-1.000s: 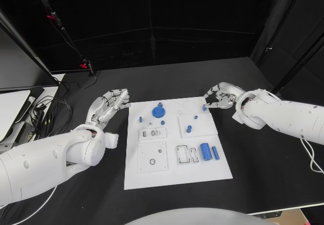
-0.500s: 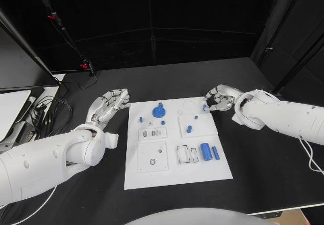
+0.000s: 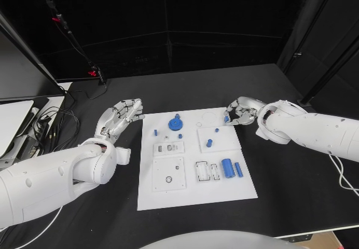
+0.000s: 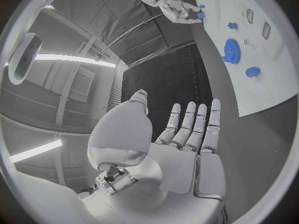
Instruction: Assemble the parts on the task board
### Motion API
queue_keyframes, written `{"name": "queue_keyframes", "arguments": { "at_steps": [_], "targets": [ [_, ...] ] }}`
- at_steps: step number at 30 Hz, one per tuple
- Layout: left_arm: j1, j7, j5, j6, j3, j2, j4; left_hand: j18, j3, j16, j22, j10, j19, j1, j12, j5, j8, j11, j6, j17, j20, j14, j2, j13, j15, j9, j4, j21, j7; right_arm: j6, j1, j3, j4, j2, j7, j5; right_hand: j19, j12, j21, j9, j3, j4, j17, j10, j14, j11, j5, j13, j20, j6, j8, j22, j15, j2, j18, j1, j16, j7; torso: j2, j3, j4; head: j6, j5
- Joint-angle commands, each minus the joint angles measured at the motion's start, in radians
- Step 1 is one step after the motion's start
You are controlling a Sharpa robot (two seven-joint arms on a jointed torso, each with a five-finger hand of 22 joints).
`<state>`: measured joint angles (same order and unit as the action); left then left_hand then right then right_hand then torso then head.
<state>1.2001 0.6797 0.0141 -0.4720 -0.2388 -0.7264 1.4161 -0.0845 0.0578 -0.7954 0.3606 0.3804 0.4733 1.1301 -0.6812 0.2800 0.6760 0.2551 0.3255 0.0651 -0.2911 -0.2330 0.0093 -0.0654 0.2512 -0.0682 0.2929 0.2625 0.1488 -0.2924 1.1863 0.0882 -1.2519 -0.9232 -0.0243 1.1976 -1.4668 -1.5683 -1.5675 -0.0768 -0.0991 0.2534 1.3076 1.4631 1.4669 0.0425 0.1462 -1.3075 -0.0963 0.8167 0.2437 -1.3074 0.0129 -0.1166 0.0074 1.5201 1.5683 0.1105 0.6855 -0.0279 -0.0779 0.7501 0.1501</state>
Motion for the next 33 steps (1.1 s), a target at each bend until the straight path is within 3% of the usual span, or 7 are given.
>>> {"name": "queue_keyframes", "arguments": {
  "at_steps": [1, 15, 28, 33],
  "targets": [
    [0.001, 0.250, 0.005, 0.003, 0.001, 0.001, 0.002, -0.015, 0.002, -0.003, -0.001, 0.004, -0.009, 0.001, -0.002, 0.004, 0.002, 0.000, -0.004, 0.000, 0.002, -0.004, 0.010, 0.000, 0.001, 0.002, -0.001, 0.004, 0.145, 0.022, 0.001, 0.000, -0.001, 0.001, -0.023, 0.015, -0.104, -0.003, -0.003, 0.001, -0.006, -0.001, 0.263, 0.108, 0.104, -0.007, 0.004, -0.263, 0.005, 0.010, -0.005, -0.263, 0.009, 0.001, -0.007, 0.014, 0.002, -0.002, 0.001, 0.0000, -0.0003, 0.001, 0.000],
    [0.001, 0.250, 0.005, 0.003, 0.001, -0.004, 0.005, -0.015, 0.002, -0.003, -0.001, 0.003, -0.009, 0.001, -0.002, 0.004, 0.002, 0.000, -0.004, 0.000, 0.002, -0.004, 0.011, 0.000, 0.001, 0.001, -0.001, 0.004, 0.145, -0.016, -0.020, -0.001, -0.001, 0.007, -0.021, 0.015, -0.104, -0.003, -0.003, -0.001, -0.018, 0.002, 0.263, 0.108, 0.104, -0.016, 0.015, -0.263, 0.012, 0.075, -0.006, -0.263, 0.016, 0.029, -0.007, 0.017, 0.002, -0.013, 0.000, 0.0000, -0.0009, 0.003, -0.008],
    [0.001, 0.248, 0.005, 0.004, 0.001, -0.003, 0.001, -0.015, 0.002, -0.003, -0.001, 0.003, -0.009, 0.001, -0.002, 0.004, 0.002, 0.000, -0.004, 0.000, 0.002, -0.004, 0.011, 0.000, 0.001, 0.001, -0.001, 0.004, 0.145, -0.069, -0.024, -0.001, -0.003, 0.005, -0.004, 0.009, -0.104, -0.003, -0.003, 0.000, -0.018, 0.004, 0.263, 0.108, 0.104, -0.011, 0.015, -0.263, 0.012, 0.092, -0.011, -0.263, 0.014, 0.031, -0.007, 0.014, 0.002, -0.010, 0.000, 0.0001, 0.0006, 0.006, -0.009],
    [0.001, 0.248, 0.005, 0.004, 0.001, -0.003, 0.000, -0.015, 0.002, -0.003, -0.001, 0.003, -0.009, 0.001, -0.002, 0.004, 0.002, 0.000, -0.004, 0.000, 0.002, -0.004, 0.011, 0.000, 0.001, 0.001, -0.001, 0.004, 0.145, -0.102, -0.024, -0.001, -0.006, 0.004, 0.019, 0.007, -0.104, -0.003, -0.003, -0.002, -0.024, 0.000, 0.263, 0.108, 0.104, -0.009, 0.019, -0.263, 0.008, 0.151, -0.010, -0.263, 0.009, 0.046, -0.007, 0.018, 0.002, -0.012, 0.000, -0.0002, -0.0005, 0.005, -0.008]
  ]
}}
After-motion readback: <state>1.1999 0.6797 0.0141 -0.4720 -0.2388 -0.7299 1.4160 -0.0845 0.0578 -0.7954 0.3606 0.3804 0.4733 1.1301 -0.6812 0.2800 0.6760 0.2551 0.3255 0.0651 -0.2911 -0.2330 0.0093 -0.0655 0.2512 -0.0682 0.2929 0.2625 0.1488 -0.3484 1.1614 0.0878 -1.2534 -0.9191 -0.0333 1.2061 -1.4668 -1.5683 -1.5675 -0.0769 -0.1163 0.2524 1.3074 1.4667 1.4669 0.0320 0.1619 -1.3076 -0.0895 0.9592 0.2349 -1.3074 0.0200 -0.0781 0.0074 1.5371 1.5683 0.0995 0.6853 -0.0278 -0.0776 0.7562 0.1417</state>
